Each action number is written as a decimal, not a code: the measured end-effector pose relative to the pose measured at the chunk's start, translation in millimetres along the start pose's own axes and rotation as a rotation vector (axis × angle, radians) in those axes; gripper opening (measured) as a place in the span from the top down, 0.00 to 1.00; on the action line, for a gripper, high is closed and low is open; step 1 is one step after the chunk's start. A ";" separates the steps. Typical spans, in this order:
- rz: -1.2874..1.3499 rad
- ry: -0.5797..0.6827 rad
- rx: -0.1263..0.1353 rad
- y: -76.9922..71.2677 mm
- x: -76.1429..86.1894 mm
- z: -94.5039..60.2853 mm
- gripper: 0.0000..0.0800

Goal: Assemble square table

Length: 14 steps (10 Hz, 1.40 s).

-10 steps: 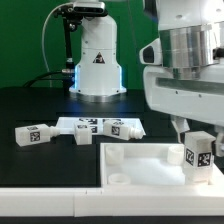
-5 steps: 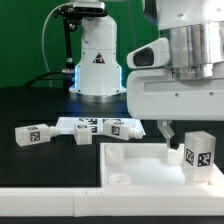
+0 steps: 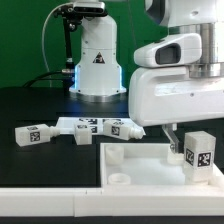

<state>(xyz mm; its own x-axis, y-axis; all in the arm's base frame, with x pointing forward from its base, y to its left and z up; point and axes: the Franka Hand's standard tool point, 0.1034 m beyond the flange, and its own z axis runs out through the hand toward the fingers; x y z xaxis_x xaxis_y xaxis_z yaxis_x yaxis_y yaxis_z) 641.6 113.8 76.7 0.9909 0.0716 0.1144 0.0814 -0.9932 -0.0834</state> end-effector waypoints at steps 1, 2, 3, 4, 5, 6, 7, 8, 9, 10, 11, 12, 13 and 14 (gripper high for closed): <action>0.000 0.000 0.000 0.1 -0.1 0.3 0.51; 0.072 0.000 0.001 0.7 -0.1 0.3 0.51; 0.154 -0.001 -0.002 3.1 -0.1 0.6 0.64; 0.196 -0.001 -0.002 3.5 -0.2 0.8 0.64; 0.375 0.001 -0.006 3.9 -0.2 0.9 0.64; 0.551 0.007 -0.014 4.3 -0.9 1.4 0.64; 0.693 0.011 -0.022 4.2 -1.2 1.9 0.64; 0.894 0.011 -0.016 4.0 -1.2 2.4 0.64; 1.116 0.011 -0.011 3.5 -2.1 2.8 0.64; 1.245 0.007 0.004 4.6 -2.4 2.7 0.64; 1.284 0.006 0.000 3.5 -3.5 3.0 0.64; 1.265 0.006 0.000 3.5 -3.6 3.1 0.64; 1.207 0.008 -0.003 2.7 -3.6 2.9 0.50; 1.037 0.009 -0.006 -0.6 -3.7 2.0 0.33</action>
Offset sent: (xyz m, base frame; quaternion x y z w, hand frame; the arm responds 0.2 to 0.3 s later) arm 0.0000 0.0000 0.0000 0.0000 0.0000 0.1296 0.9916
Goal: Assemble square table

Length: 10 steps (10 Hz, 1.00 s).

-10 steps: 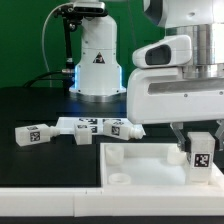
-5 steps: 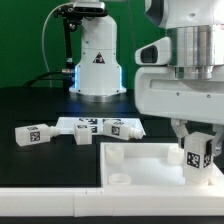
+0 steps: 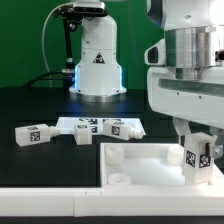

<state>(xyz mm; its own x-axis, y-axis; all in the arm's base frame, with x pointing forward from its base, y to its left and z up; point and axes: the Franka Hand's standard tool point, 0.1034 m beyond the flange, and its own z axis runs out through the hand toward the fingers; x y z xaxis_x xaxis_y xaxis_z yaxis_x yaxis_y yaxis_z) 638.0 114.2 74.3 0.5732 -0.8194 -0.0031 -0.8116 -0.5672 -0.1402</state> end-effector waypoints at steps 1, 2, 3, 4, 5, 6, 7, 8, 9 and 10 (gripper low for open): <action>-0.224 0.004 -0.002 -2.5 -2.1 -2.1 0.33; -0.399 0.003 -0.001 -3.7 -0.6 -3.4 0.22; -0.398 0.003 -0.002 -3.2 -0.7 -2.4 0.20; -0.491 0.004 -0.005 -2.6 -0.1 -1.9 0.20; -0.558 0.004 -0.005 -2.4 0.2 -1.8 0.19; -0.675 0.007 -0.009 -1.9 1.8 -2.2 0.19; -0.932 0.013 -0.020 -0.3 7.1 -4.2 0.19; -1.030 0.028 -0.013 -0.4 13.3 -6.3 0.19; -1.035 0.045 -0.008 0.7 15.6 -6.5 0.19; -1.013 0.042 -0.009 0.8 14.1 -5.1 0.23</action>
Offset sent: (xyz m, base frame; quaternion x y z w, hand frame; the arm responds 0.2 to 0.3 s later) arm 0.0000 0.0000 0.0000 0.0000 0.0000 -0.1938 0.9810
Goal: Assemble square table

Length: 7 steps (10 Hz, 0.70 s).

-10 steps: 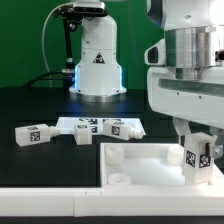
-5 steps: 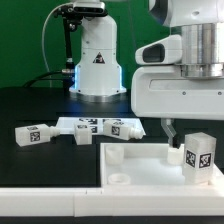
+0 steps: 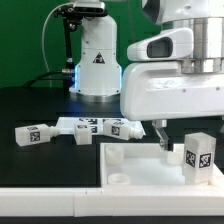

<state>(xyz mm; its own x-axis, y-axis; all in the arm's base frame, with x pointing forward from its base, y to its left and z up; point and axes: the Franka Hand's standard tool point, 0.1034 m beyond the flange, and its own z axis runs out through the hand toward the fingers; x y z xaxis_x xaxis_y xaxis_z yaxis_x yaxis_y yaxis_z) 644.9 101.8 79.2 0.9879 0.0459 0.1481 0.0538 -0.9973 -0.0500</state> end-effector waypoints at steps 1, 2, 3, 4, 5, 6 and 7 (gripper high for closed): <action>0.013 0.000 0.000 0.3 0.0 0.2 0.23; 0.016 0.000 -0.001 0.7 -0.2 0.6 0.45; 0.083 -0.001 0.000 0.2 -0.5 1.0 0.45; 0.150 -0.002 0.000 0.1 -0.8 1.6 0.64; 0.234 -0.002 0.000 -0.2 -1.1 2.3 0.64; 0.361 0.002 -0.001 -3.8 -0.7 2.9 0.64; 0.504 -0.001 -0.007 -4.7 -1.4 2.8 0.64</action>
Offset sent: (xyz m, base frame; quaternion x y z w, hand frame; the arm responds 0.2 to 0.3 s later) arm 0.0000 0.0000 0.0000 0.0000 0.0000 0.1296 0.9916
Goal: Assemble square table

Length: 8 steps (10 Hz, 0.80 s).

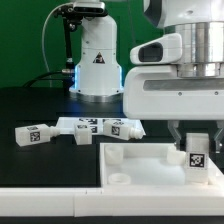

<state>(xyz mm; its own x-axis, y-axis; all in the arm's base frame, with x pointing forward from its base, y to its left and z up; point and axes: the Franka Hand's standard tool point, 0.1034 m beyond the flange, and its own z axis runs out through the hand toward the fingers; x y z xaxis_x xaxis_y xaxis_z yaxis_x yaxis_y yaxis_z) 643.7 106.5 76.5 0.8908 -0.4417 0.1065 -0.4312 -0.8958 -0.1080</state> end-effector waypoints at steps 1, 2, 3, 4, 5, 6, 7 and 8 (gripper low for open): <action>0.149 -0.001 -0.006 1.1 0.2 -0.1 0.64; 0.336 -0.006 -0.002 3.1 -0.4 0.8 0.64; 0.504 -0.011 -0.002 3.8 -1.1 1.1 0.64; 0.699 -0.018 0.010 4.4 -1.8 1.4 0.64; 0.871 -0.014 0.028 4.7 -3.5 1.5 0.64; 0.937 0.001 0.037 5.3 -6.0 1.0 0.64; 0.980 -0.006 0.038 5.2 -6.4 0.9 0.64; 1.044 -0.012 0.040 5.3 -6.7 1.0 0.64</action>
Offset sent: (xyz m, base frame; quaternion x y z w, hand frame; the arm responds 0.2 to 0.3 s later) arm 0.0031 0.0142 -0.0049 0.0585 -0.0077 0.3817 0.9224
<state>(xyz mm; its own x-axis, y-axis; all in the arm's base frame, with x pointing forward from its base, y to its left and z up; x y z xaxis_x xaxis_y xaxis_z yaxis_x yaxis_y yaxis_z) 635.6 104.8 74.2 0.0799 -0.9944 -0.0689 -0.9826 -0.0670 -0.1735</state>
